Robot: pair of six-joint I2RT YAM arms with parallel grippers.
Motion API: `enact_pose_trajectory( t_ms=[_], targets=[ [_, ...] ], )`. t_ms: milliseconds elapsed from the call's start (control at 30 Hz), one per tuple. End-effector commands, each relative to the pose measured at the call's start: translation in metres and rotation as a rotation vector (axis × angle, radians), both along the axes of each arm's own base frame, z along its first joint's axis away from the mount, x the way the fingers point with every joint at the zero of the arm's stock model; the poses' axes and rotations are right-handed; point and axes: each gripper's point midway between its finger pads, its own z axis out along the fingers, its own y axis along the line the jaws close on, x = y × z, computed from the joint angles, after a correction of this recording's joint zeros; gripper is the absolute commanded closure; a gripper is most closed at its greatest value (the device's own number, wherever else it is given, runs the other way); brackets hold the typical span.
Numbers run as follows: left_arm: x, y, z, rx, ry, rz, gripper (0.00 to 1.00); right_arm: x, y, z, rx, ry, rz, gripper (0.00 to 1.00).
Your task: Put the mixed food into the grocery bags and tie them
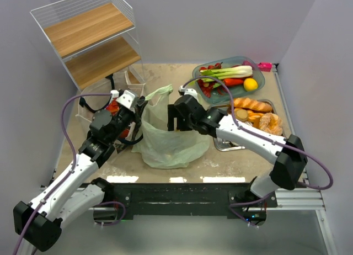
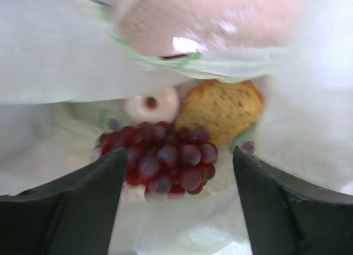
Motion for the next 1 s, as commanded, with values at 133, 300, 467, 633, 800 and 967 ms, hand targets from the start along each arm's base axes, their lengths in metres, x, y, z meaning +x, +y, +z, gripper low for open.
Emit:
enact_pose_trajectory(
  t_ms=[133, 300, 467, 633, 800, 967],
  targets=[
    [-0.003, -0.005, 0.021, -0.025, -0.057, -0.030, 1.00, 0.000, -0.006, 0.112, 0.072, -0.193, 0.102, 0.05],
    [-0.006, -0.005, 0.025, -0.030, -0.072, -0.037, 1.00, 0.016, -0.053, 0.129, -0.035, -0.217, -0.014, 0.01],
    [-0.006, -0.008, 0.024, -0.028, -0.066, -0.049, 1.00, 0.053, -0.087, 0.118, -0.082, -0.227, -0.053, 0.01],
    [-0.003, -0.009, 0.019, -0.019, -0.052, -0.046, 1.00, 0.077, -0.074, 0.100, -0.143, -0.228, 0.001, 0.01],
    [-0.002, -0.008, 0.017, -0.018, -0.045, -0.040, 1.00, 0.101, -0.047, 0.080, -0.107, -0.210, 0.039, 0.02],
    [-0.002, -0.007, 0.020, -0.021, -0.051, -0.036, 1.00, 0.124, -0.031, 0.045, -0.127, -0.166, 0.050, 0.04]
  ],
)
